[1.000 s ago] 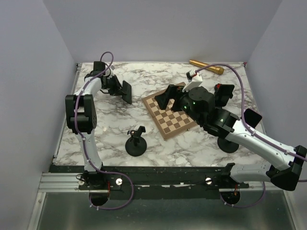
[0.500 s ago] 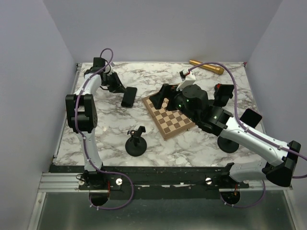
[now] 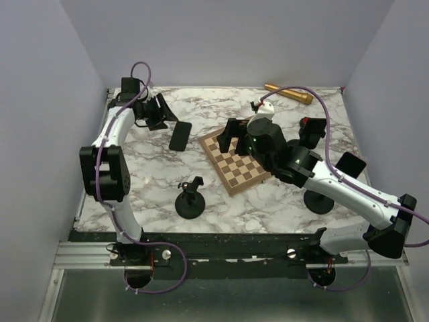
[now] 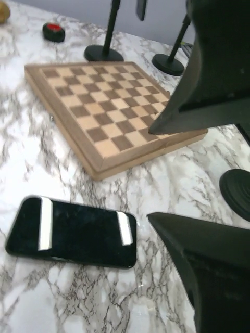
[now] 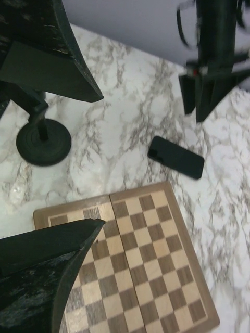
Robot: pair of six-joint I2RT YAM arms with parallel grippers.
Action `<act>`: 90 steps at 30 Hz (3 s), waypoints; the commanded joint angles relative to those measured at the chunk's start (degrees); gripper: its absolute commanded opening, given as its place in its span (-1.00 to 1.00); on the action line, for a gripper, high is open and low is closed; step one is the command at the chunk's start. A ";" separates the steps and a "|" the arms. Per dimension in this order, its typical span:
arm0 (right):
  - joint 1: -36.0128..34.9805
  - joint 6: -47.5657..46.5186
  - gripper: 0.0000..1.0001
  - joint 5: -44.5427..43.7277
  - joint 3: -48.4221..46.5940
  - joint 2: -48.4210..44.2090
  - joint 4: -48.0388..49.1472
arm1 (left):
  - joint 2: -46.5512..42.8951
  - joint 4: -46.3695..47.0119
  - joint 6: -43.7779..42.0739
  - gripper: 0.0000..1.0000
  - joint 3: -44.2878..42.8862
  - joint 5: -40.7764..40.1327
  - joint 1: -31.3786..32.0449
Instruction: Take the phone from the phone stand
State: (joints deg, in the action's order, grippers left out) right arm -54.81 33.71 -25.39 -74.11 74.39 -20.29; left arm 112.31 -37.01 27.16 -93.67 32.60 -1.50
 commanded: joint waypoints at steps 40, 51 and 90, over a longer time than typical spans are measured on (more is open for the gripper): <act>35.15 -5.98 1.00 -17.80 -7.91 -4.29 -26.98 | -50.16 24.17 -6.66 0.57 22.91 -1.57 20.20; 35.11 20.83 1.00 -26.52 -13.45 -6.37 -57.81 | -48.22 22.62 -6.47 0.57 22.00 -1.91 21.80; 42.77 7.52 0.92 -23.39 3.88 -11.53 -48.99 | -47.12 21.57 -7.25 0.57 21.86 -2.67 25.05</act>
State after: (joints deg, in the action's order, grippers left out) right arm -12.29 41.91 -49.91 -70.87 63.96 -71.46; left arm 64.75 -15.53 20.73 -70.59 30.04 23.33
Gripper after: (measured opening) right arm 0.984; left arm 0.784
